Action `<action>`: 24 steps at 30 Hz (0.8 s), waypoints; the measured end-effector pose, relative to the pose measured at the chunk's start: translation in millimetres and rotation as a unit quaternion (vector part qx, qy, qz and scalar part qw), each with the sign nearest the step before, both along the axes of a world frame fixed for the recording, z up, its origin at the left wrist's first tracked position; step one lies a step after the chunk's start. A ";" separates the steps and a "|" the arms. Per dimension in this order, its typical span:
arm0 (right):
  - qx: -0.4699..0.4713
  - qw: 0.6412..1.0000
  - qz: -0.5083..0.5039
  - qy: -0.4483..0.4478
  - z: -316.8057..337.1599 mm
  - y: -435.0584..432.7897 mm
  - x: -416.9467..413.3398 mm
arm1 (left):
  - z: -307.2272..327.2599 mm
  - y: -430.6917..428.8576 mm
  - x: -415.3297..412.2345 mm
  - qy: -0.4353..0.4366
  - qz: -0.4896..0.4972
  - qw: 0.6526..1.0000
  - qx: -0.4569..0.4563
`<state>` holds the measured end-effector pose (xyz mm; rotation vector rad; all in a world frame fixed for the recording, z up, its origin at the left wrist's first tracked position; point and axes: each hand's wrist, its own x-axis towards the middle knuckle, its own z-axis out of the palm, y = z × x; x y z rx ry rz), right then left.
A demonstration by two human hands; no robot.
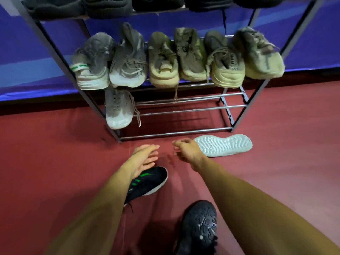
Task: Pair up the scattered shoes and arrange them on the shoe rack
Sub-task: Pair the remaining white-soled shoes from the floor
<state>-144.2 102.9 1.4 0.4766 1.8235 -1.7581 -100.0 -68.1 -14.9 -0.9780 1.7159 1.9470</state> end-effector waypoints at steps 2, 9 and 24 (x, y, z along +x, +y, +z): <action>0.012 0.999 -0.025 -0.021 -7.6 29.3 6.0 | -7.9 25.4 -4.9 -0.010 -0.049 0.998 -0.027; 0.039 0.992 -0.084 -0.085 -39.9 102.3 21.9 | -40.7 110.7 -37.6 0.007 -0.216 0.963 -0.162; -0.063 0.946 -0.261 -0.183 -93.3 119.4 -26.5 | -107.4 151.8 -105.3 -0.002 -0.147 0.977 -0.157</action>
